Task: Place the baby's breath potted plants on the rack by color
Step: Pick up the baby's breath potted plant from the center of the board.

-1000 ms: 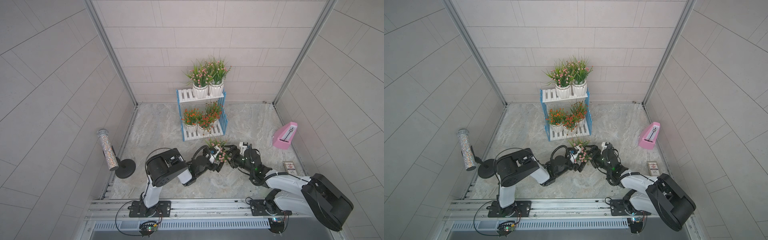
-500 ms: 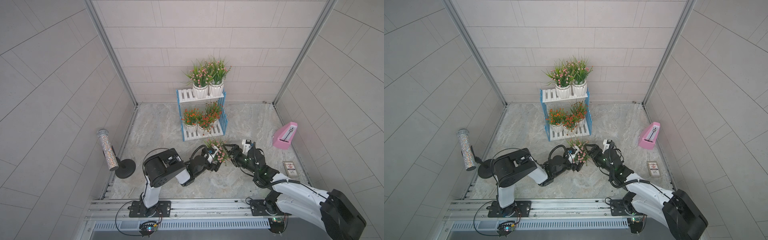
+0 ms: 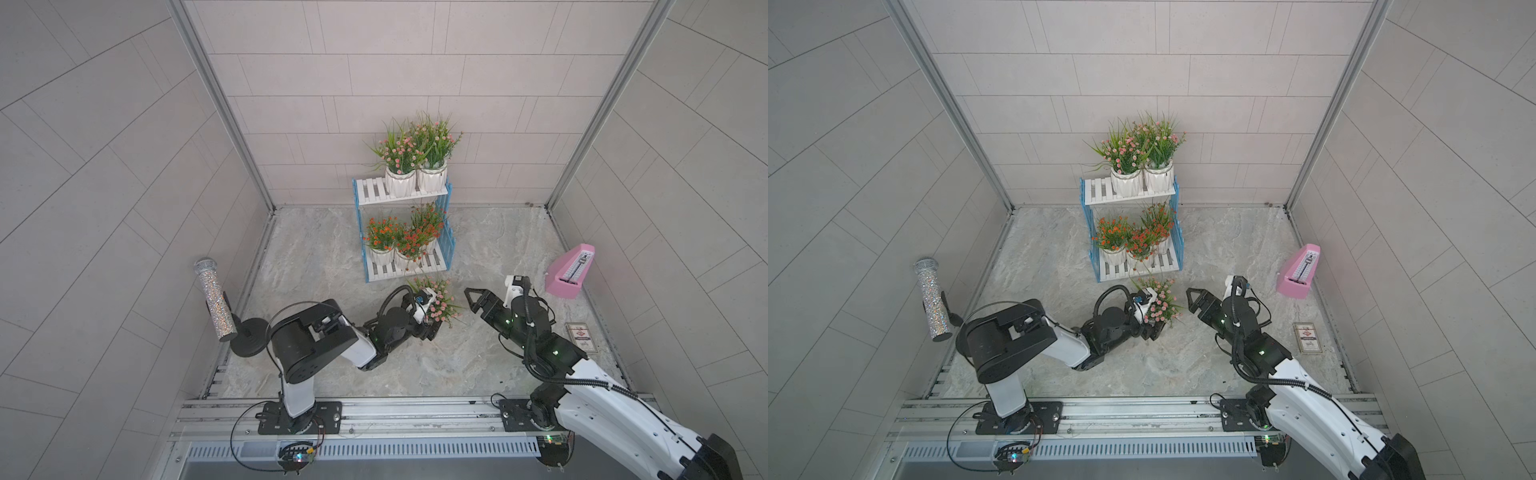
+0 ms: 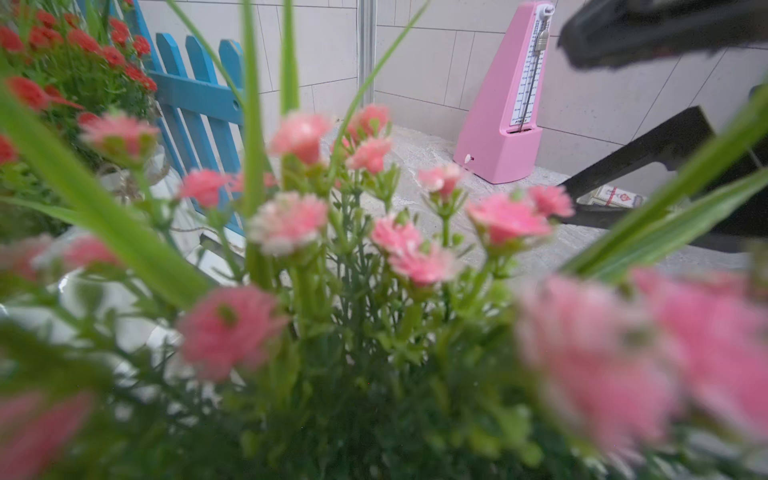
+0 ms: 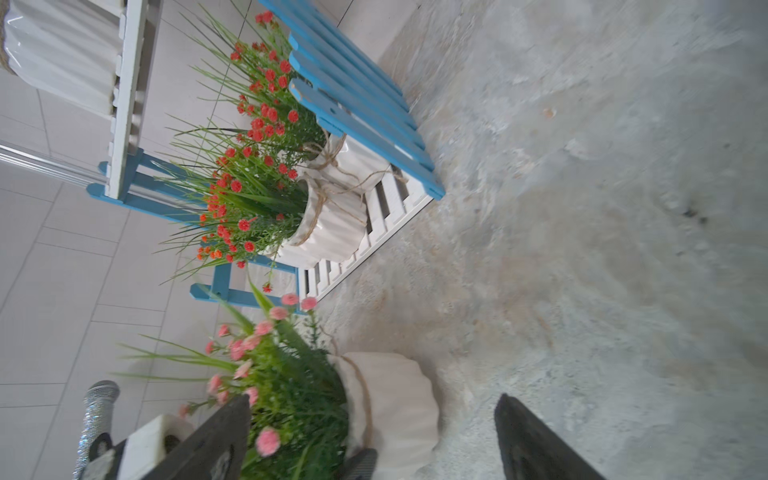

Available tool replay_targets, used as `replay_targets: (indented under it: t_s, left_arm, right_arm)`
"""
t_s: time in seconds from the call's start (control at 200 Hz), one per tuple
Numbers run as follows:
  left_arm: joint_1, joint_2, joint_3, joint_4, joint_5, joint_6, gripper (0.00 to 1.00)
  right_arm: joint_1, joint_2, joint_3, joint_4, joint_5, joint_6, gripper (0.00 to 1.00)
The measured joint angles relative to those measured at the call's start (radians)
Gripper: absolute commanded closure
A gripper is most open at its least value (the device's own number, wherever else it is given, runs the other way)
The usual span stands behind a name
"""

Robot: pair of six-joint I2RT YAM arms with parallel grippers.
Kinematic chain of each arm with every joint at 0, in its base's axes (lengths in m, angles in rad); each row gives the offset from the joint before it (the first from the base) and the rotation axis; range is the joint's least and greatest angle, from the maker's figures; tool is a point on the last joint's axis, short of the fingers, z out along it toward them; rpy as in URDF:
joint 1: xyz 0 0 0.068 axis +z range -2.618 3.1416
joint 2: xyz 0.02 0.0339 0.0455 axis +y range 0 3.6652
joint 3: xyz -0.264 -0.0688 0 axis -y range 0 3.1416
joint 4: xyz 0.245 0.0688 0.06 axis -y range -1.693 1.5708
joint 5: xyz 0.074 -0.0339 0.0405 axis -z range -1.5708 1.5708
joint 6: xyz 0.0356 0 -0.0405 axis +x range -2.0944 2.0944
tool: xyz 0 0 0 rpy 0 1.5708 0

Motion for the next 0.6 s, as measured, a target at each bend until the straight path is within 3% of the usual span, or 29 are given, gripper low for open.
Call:
replay_targets:
  t_s: [0.275, 0.6]
  left_arm:
    - [0.001, -0.128, 0.050, -0.222, -0.001, 0.002, 0.24]
    - [0.039, -0.352, 0.260, -0.694, -0.033, -0.020, 0.24]
  right_arm:
    - [-0.114, -0.068, 0.000, -0.106, -0.008, -0.087, 0.05]
    - [-0.266, -0.080, 0.000, -0.145, -0.095, -0.158, 0.05]
